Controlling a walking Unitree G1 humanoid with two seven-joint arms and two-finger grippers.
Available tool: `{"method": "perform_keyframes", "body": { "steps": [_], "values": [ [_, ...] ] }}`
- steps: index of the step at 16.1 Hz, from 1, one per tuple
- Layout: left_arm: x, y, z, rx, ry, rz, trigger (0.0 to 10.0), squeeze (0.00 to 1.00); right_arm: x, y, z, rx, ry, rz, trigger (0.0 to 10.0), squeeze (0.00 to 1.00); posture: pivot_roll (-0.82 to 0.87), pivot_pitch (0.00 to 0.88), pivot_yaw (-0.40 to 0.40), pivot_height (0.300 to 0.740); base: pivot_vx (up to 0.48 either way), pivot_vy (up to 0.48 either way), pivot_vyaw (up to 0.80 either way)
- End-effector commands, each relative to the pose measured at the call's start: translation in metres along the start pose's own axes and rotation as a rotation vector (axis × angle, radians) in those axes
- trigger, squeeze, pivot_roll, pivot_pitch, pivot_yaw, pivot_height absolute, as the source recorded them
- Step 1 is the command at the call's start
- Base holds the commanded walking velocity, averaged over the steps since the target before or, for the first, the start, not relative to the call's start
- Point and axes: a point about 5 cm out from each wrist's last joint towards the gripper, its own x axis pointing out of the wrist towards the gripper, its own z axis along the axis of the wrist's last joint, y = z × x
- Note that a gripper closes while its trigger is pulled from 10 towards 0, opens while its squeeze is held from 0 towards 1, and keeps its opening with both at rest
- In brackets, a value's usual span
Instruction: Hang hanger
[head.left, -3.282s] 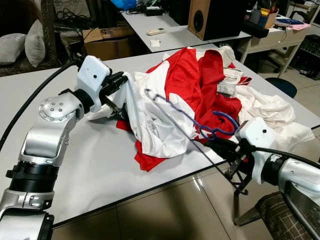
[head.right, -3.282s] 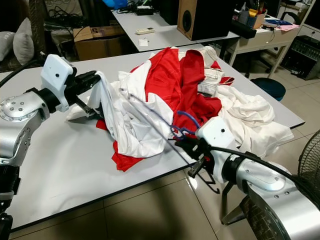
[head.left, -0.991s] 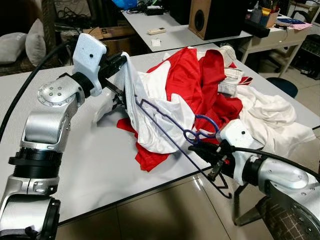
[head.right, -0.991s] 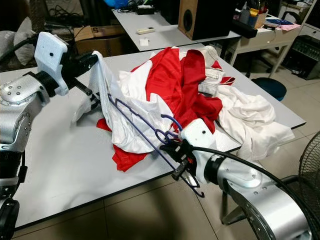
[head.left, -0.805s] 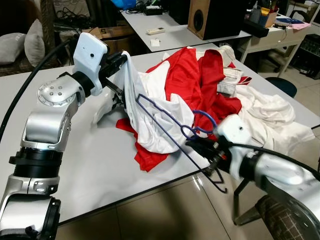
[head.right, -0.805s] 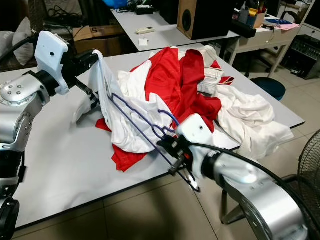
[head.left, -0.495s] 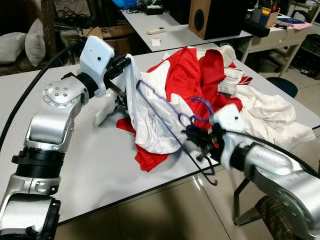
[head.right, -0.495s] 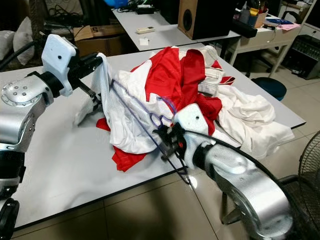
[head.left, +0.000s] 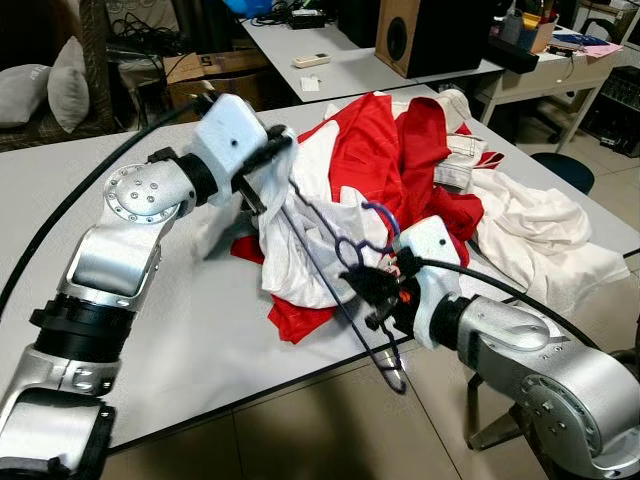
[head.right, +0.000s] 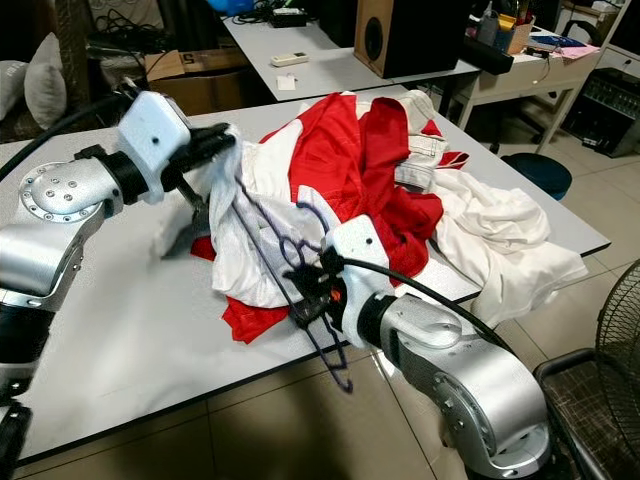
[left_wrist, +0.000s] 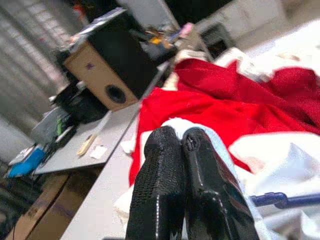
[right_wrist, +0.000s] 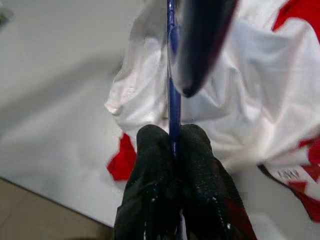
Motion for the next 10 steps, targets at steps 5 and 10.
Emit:
{"method": "perform_keyframes", "body": {
  "steps": [5, 10],
  "values": [
    [-0.015, 0.014, 0.024, 0.127, 0.01, -0.229, 0.0, 0.0, 0.004, -0.015, 0.011, -0.051, -0.013, -0.042, 10.0, 0.0, -0.04, 0.0, 0.004, 0.74, 0.0, 0.0, 0.0],
    [-0.006, -0.003, 0.043, 0.095, -0.11, -0.373, 0.0, 0.0, 0.011, -0.002, 0.017, -0.096, -0.039, 0.073, 10.0, 0.0, -0.05, 0.0, 0.018, 0.74, 0.0, 0.0, 0.0]
  ]
}}
